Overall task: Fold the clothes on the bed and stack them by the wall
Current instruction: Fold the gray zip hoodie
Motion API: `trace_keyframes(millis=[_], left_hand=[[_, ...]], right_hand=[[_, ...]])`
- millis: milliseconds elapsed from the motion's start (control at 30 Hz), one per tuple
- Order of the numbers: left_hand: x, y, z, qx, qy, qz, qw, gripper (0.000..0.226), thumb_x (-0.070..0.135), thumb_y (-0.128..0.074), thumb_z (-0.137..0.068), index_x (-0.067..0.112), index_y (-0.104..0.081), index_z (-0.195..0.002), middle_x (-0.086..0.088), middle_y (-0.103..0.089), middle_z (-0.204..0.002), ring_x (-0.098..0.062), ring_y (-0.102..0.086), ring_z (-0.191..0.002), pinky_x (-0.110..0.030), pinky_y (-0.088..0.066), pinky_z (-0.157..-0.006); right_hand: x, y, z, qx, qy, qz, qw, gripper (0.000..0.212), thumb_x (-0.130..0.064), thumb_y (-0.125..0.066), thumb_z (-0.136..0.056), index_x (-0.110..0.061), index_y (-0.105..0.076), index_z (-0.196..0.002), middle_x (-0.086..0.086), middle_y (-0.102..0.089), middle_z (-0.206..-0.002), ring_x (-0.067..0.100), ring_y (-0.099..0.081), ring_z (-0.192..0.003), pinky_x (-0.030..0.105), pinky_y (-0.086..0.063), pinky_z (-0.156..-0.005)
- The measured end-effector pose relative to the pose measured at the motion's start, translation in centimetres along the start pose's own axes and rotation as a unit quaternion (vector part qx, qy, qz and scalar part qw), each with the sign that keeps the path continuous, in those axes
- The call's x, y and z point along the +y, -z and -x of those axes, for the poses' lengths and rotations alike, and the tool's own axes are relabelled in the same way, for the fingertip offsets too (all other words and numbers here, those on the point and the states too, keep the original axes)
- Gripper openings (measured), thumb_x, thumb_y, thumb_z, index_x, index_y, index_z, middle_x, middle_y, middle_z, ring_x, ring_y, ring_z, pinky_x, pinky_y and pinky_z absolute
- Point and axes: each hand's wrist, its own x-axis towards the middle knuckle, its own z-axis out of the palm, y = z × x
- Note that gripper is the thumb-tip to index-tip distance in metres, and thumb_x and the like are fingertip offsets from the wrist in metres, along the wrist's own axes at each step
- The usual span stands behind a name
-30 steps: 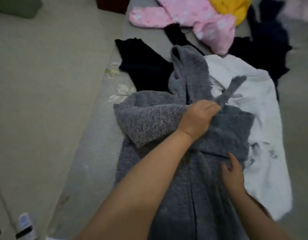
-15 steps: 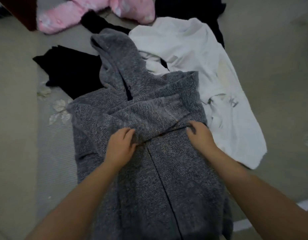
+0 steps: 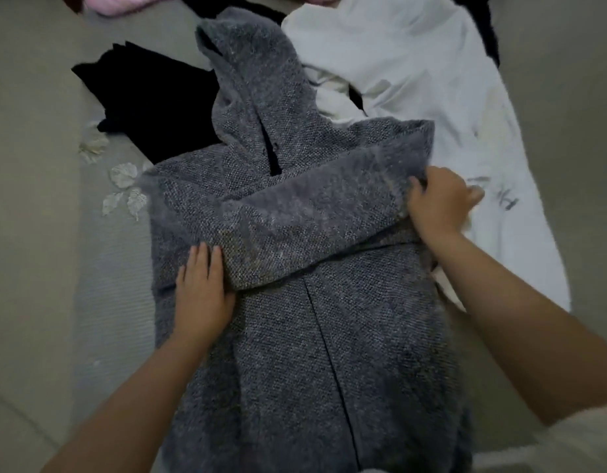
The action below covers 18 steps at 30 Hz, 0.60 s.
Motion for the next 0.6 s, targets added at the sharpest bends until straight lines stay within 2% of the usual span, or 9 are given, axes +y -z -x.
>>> trace_keyframes(millis=[67, 167, 233, 333, 433, 500, 600], left_hand=[[0.9, 0.0, -1.0, -0.024, -0.018, -0.022, 0.999, 0.07, 0.032, -0.043, -0.095, 0.009, -0.002, -0.147, -0.011, 0.003, -0.155, -0.027, 0.006, -0.143, -0.042, -0.004, -0.115], [1.7, -0.3, -2.0, -0.053, -0.004, -0.029, 0.998, 0.067, 0.032, -0.038, -0.096, 0.012, 0.001, -0.147, -0.007, 0.006, -0.156, -0.024, 0.006, -0.143, -0.041, -0.006, -0.115], [1.0, -0.5, -2.1, -0.05, 0.019, -0.029, 0.998, 0.063, 0.029, -0.036, -0.097, 0.012, -0.001, -0.147, -0.008, 0.001, -0.156, -0.024, 0.0, -0.143, -0.041, -0.009, -0.114], [-1.8, -0.7, -1.9, -0.026, 0.023, -0.05, 0.998, 0.055, 0.018, -0.03, -0.098, 0.013, -0.006, -0.147, -0.008, -0.004, -0.156, -0.023, -0.007, -0.143, -0.041, -0.01, -0.113], [-5.2, -0.9, -2.3, -0.038, 0.001, -0.08, 0.996, 0.053, 0.012, -0.022, -0.099, 0.015, -0.001, -0.147, -0.007, 0.0, -0.156, -0.021, -0.001, -0.143, -0.039, -0.004, -0.114], [-7.2, -1.0, -2.5, -0.061, -0.028, -0.103, 0.992, 0.053, 0.012, -0.02, -0.099, 0.012, 0.005, -0.146, -0.009, 0.005, -0.155, -0.021, 0.002, -0.143, -0.036, 0.001, -0.114], [-9.7, -1.4, -2.1, -0.074, -0.004, -0.098, 0.992, 0.051, 0.011, -0.018, -0.1, 0.006, 0.004, -0.146, -0.014, 0.004, -0.155, -0.023, 0.0, -0.143, -0.033, 0.001, -0.115]], right_hand=[[2.0, 1.3, -0.6, 0.001, -0.056, 0.035, 0.998, 0.024, -0.017, -0.046, -0.091, -0.002, -0.06, -0.104, 0.021, -0.06, -0.107, 0.036, -0.053, -0.101, 0.044, -0.026, -0.096], [3.0, 1.4, 0.1, -0.088, -0.08, 0.109, 0.987, 0.053, -0.027, -0.05, -0.091, -0.004, -0.036, -0.136, 0.022, -0.041, -0.136, 0.036, -0.037, -0.125, 0.053, -0.016, -0.108], [2.1, 0.6, 1.4, -0.136, -0.007, 0.138, 0.981, 0.059, -0.029, -0.051, -0.09, -0.006, -0.029, -0.141, 0.02, -0.025, -0.148, 0.033, -0.024, -0.135, 0.053, -0.009, -0.111], [-0.6, -1.1, 3.5, -0.183, 0.159, 0.156, 0.957, 0.056, -0.032, -0.046, -0.092, -0.011, -0.031, -0.142, 0.014, -0.017, -0.153, 0.027, -0.018, -0.14, 0.05, -0.005, -0.112], [-3.7, -3.3, 5.6, -0.251, 0.269, 0.14, 0.919, 0.06, -0.043, -0.037, -0.095, -0.019, -0.018, -0.147, 0.007, -0.003, -0.157, 0.023, -0.003, -0.144, 0.048, 0.001, -0.114], [-5.2, -5.0, 6.7, -0.294, 0.306, 0.154, 0.893, 0.063, -0.05, -0.028, -0.095, -0.024, -0.003, -0.148, 0.002, 0.011, -0.156, 0.021, 0.011, -0.143, 0.048, 0.008, -0.113], [-6.7, -7.2, 7.6, -0.337, 0.293, 0.185, 0.875, 0.066, -0.058, -0.013, -0.092, -0.028, 0.01, -0.146, -0.002, 0.024, -0.152, 0.021, 0.021, -0.141, 0.05, 0.012, -0.112]])
